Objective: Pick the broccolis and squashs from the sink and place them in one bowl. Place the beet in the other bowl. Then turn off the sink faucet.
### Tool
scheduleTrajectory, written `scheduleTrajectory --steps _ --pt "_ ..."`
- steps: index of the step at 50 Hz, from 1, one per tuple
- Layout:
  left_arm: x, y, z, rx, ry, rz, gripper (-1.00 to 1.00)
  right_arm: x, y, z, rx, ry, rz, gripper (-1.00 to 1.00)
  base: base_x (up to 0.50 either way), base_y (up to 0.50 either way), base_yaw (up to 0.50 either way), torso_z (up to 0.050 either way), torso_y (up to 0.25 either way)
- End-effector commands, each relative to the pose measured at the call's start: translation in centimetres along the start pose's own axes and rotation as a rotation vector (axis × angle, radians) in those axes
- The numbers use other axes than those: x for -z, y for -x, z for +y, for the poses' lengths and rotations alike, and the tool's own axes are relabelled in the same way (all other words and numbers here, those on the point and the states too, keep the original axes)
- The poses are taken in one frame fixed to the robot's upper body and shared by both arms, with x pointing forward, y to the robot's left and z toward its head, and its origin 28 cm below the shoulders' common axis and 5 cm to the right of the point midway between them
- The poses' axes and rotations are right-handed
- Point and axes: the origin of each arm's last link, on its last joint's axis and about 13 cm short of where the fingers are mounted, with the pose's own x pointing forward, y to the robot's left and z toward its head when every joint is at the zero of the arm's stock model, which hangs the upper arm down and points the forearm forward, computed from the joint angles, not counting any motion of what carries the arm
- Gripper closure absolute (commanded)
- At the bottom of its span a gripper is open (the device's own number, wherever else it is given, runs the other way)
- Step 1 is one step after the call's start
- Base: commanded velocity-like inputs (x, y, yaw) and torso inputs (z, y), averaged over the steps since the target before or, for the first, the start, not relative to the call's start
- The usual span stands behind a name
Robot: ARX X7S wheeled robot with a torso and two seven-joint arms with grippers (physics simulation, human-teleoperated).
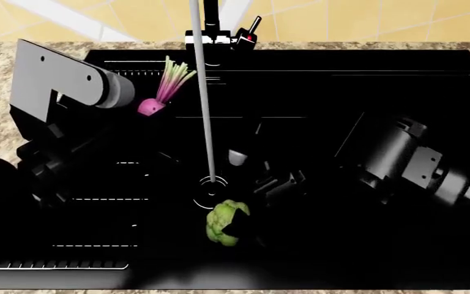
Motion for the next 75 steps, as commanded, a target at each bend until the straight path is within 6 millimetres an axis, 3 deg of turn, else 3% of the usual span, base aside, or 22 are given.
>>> scheduleTrajectory --steps 1,14,33,47,54,75 --pt "-0.1 0.2 -0.4 0.006 0.001 -0.006 1.00 -0.7 2.5 1.1 0.099 0.007 -0.127 1.00 0.00 0.00 0.00 0.000 0.000" --pt "-0.1 0.5 -0.4 0.005 -0.006 -0.003 1.00 -1.3 5.6 3.1 0.247 0.024 -0.260 1.00 0.00 0.00 0.00 0.000 0.000" --pt "0.4 0.9 -0.4 0.021 -0.001 -0.012 1.00 -1.9 10.7 9.1 0.512 0.051 -0.396 1.00 0.00 0.00 0.00 0.000 0.000" --pt "0.2 1.4 -0.8 0.031 -0.006 -0.025 1.00 -1.6 12.9 12.4 0.660 0.072 -0.429 1.00 0.00 0.00 0.00 0.000 0.000" --pt "0.0 1.7 -1.0 0.035 -0.008 -0.033 1.00 -1.5 13.6 13.3 0.698 0.067 -0.463 1.00 0.00 -0.03 0.00 0.000 0.000" --pt "0.2 1.6 -1.0 0.041 -0.003 -0.034 1.00 -1.9 15.2 14.3 0.763 0.083 -0.477 1.00 0.00 -0.50 0.00 0.000 0.000"
